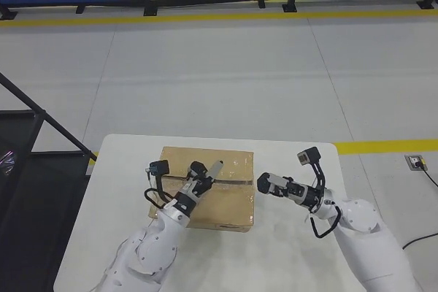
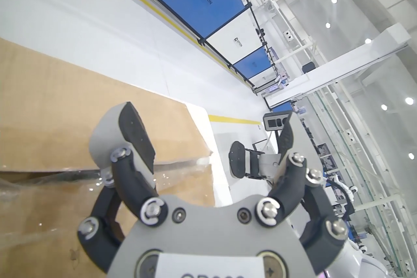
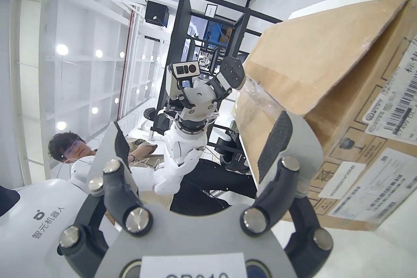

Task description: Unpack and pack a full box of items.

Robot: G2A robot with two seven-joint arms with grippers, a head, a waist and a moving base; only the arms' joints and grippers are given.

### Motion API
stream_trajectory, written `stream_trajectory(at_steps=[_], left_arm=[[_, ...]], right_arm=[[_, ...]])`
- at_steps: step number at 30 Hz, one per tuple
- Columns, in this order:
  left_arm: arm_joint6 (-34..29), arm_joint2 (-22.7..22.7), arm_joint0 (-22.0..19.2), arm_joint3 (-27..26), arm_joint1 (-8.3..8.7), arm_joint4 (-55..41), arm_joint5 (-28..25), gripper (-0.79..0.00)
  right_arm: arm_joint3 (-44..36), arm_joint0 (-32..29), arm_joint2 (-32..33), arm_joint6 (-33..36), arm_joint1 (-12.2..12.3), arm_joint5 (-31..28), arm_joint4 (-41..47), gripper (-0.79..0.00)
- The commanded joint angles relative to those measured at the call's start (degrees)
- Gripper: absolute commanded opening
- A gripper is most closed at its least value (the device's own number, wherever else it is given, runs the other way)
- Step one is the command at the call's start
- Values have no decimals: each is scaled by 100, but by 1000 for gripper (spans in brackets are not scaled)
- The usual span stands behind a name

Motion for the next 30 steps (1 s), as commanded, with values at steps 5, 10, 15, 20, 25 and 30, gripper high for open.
stream_trajectory(at_steps=[5,10,15,20,25,30], left_arm=[[48,-787,490,-569,84,-340,-205,0],[78,-1671,1016,-777,169,-669,-408,0],[-40,-2377,1466,-673,232,-966,-606,0],[-160,-2648,1680,-535,253,-1141,-788,0],[-230,-2709,1697,-487,254,-1237,-838,0],[-334,-2666,1664,-470,251,-1236,-850,0]], right_arm=[[-78,469,-411,186,-74,434,-56,0],[380,1178,-1179,214,-270,860,-263,0],[1044,1693,-1656,150,-472,910,-96,0],[1588,2078,-1985,62,-638,1147,-69,0],[1949,2271,-2168,-45,-759,1114,-75,0],[2095,2346,-2283,-28,-830,1201,-143,0]])
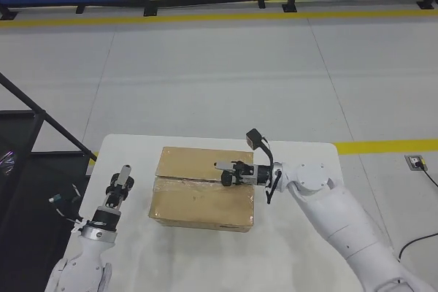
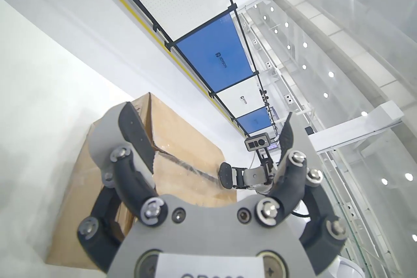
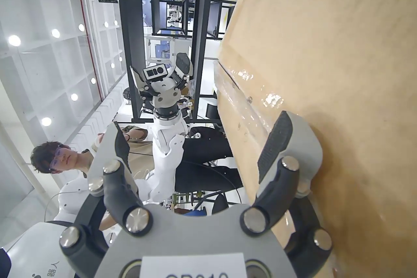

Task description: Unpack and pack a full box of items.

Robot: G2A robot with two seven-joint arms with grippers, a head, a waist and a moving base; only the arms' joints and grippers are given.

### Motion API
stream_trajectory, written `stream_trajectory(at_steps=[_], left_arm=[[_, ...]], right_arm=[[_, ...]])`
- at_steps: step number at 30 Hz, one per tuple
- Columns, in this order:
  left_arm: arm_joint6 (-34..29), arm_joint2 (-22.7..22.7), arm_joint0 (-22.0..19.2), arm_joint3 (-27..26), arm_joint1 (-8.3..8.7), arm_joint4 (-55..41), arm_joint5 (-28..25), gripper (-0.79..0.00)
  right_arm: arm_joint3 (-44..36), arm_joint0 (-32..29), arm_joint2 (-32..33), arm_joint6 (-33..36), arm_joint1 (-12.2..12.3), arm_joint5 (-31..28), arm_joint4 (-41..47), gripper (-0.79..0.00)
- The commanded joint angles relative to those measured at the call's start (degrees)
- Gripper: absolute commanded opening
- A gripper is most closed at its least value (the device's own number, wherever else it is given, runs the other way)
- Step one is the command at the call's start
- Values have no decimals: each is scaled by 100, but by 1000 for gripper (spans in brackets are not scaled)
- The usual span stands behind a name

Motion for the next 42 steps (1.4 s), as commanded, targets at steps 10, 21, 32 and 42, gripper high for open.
stream_trajectory(at_steps=[10,21,32,42], left_arm=[[-50,23,-32,145,-8,13,6,0],[-94,-38,16,531,-11,-97,-46,0],[-113,-167,158,633,-11,-265,-143,0],[-321,-14,-54,1108,-31,-541,-142,0]], right_arm=[[9,58,-130,-68,-104,109,-181,0],[-27,224,-461,-120,-341,301,-122,0],[701,641,-790,-283,-714,224,34,0],[934,829,-1231,-626,-1212,215,360,0]])
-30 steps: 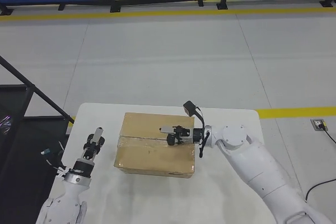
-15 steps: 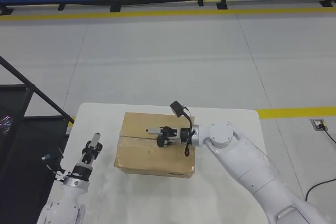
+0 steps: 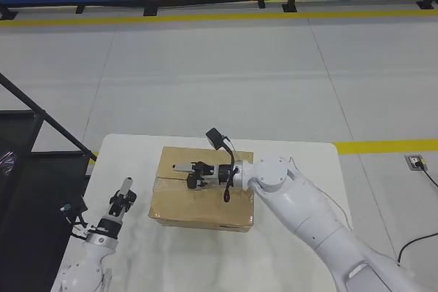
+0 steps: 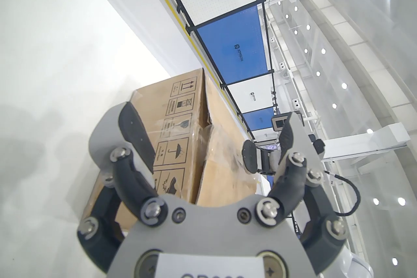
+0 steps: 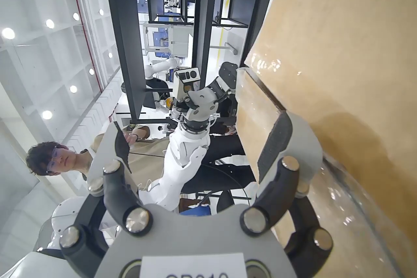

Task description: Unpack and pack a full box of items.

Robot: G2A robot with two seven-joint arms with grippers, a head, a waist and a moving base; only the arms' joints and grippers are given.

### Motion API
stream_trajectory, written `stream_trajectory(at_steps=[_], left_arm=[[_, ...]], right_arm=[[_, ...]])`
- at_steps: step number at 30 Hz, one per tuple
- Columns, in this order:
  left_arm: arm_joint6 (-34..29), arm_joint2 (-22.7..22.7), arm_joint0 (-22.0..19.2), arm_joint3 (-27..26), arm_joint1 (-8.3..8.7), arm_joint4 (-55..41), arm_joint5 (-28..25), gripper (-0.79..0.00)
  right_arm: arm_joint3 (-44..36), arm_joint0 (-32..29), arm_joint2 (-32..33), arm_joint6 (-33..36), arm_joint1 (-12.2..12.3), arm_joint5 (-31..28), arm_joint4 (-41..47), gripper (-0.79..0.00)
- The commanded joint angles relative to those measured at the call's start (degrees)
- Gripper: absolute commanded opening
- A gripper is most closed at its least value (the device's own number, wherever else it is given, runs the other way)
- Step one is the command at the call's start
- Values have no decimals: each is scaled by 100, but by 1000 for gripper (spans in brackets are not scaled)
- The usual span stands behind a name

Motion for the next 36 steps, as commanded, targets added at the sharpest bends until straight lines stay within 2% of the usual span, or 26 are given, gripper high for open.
stream_trajectory(at_steps=[1,7,15,20,27,36], left_arm=[[28,30,-35,76,-8,-44,-14,0],[79,-13,38,83,-12,-123,-115,0],[60,-54,100,91,-11,-144,-130,0],[54,3,75,107,-20,-130,-130,0],[37,-48,104,149,-19,-210,-195,0],[-7,-35,67,206,-20,-187,-182,0]], right_arm=[[173,101,-161,-17,-149,65,30,0],[884,411,-484,-73,-561,111,61,0],[1293,568,-554,-288,-914,-338,93,0],[1550,622,-701,-684,-1188,-88,-27,0],[2083,704,-668,-341,-1497,-278,227,0],[2551,788,-613,-82,-1714,-542,170,0]])
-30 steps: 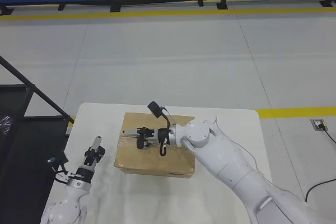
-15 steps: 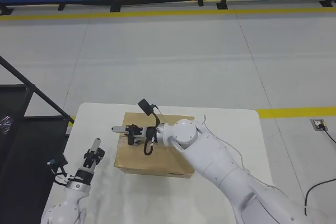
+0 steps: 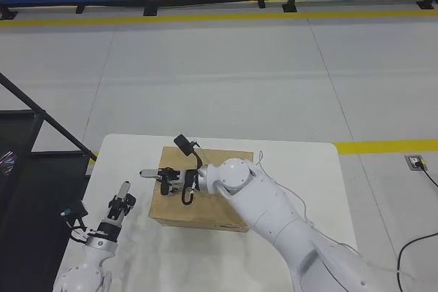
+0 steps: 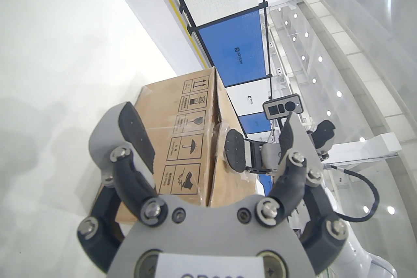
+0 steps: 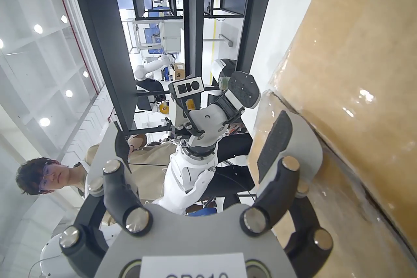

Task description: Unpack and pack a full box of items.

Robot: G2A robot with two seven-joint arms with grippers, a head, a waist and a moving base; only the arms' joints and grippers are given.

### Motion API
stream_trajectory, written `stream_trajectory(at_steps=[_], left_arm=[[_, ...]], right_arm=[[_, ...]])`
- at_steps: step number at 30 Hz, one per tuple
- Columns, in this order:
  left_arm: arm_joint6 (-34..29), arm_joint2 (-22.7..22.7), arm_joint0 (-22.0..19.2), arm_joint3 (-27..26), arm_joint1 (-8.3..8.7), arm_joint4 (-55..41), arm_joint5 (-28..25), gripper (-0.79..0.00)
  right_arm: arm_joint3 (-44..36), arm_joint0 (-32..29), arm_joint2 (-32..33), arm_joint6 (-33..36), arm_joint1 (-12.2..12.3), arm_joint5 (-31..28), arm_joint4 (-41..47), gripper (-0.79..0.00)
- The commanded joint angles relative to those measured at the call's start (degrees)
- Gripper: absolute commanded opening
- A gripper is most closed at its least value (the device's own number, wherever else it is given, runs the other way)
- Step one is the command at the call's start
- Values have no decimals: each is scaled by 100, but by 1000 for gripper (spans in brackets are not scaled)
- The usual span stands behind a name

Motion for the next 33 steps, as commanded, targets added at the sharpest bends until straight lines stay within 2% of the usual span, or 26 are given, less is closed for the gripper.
stream_trajectory(at_steps=[1,6,14,21,33], left_arm=[[-2,1,-3,4,0,17,1,0],[-19,-3,-14,12,1,29,14,0],[-60,47,-59,30,-2,81,16,0],[-76,46,-78,21,-1,119,26,0],[-87,61,-85,34,-1,159,26,0]], right_arm=[[76,38,-2,169,-18,47,-56,0],[278,123,82,573,-14,4,-105,0],[529,121,298,677,139,-299,-191,0],[584,47,529,974,352,-496,-174,0],[193,-193,906,874,820,-945,-424,0]])
